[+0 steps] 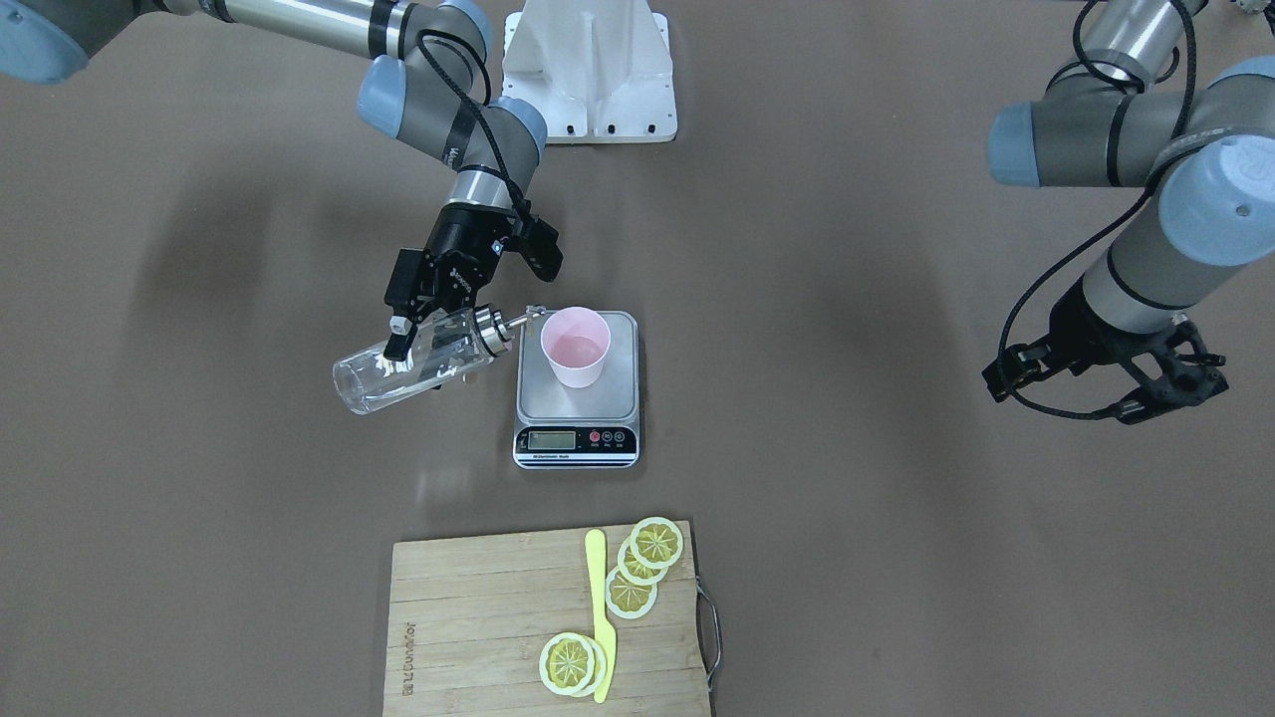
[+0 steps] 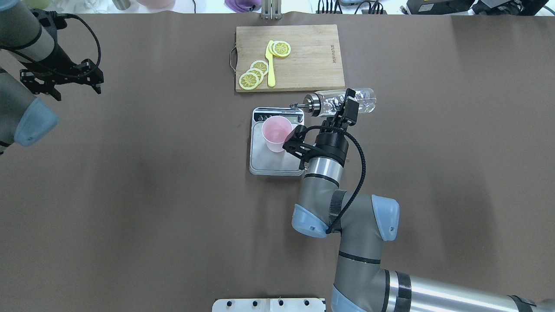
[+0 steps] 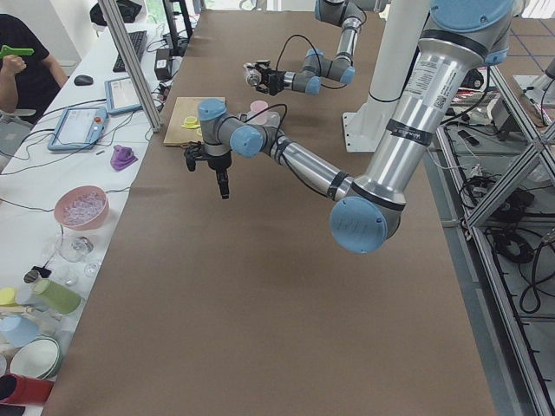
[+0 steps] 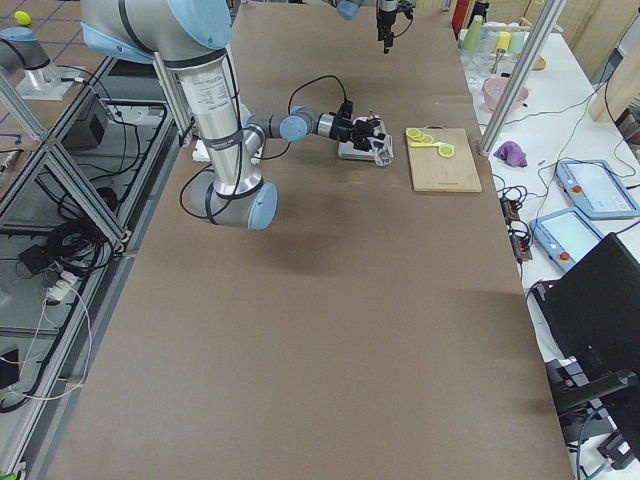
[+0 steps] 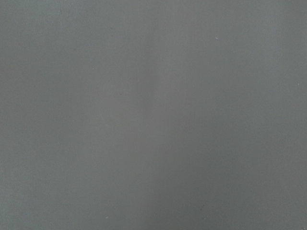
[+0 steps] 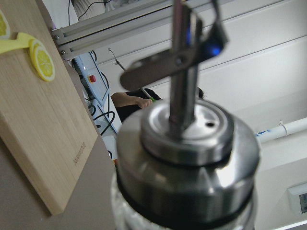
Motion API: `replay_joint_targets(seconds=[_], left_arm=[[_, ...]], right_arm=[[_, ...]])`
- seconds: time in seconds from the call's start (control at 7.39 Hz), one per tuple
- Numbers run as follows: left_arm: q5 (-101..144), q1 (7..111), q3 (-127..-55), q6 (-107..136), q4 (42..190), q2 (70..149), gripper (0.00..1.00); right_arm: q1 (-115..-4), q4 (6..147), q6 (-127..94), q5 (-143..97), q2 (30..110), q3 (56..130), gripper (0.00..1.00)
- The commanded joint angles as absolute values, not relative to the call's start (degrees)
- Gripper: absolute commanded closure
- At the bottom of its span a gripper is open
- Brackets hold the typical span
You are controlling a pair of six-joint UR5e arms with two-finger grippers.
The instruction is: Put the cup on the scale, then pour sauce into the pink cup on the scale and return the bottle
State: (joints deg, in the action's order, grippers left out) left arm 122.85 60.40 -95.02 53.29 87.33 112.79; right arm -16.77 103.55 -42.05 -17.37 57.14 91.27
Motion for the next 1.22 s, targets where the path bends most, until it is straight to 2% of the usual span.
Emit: replay_joint_targets(seconds=[0.0,0.54,1.08], left_arm=[[122.78,60.64,-95.27,53.26,87.01,113.2,0.02],[122.26,60.73,-97.73,53.35,86.57,112.94,0.02],[122.17,62.05,-102.39,53.52,86.05,112.67,0.02]], right_arm=[[-17.14,96.55,-46.4,-26.23,57.48,93.24,1.0],[-26.34,91.14,-46.32,-48.9,61.43,104.13,1.0],[-37.76,87.48,-47.29,-69.37,64.94,104.41,1.0]])
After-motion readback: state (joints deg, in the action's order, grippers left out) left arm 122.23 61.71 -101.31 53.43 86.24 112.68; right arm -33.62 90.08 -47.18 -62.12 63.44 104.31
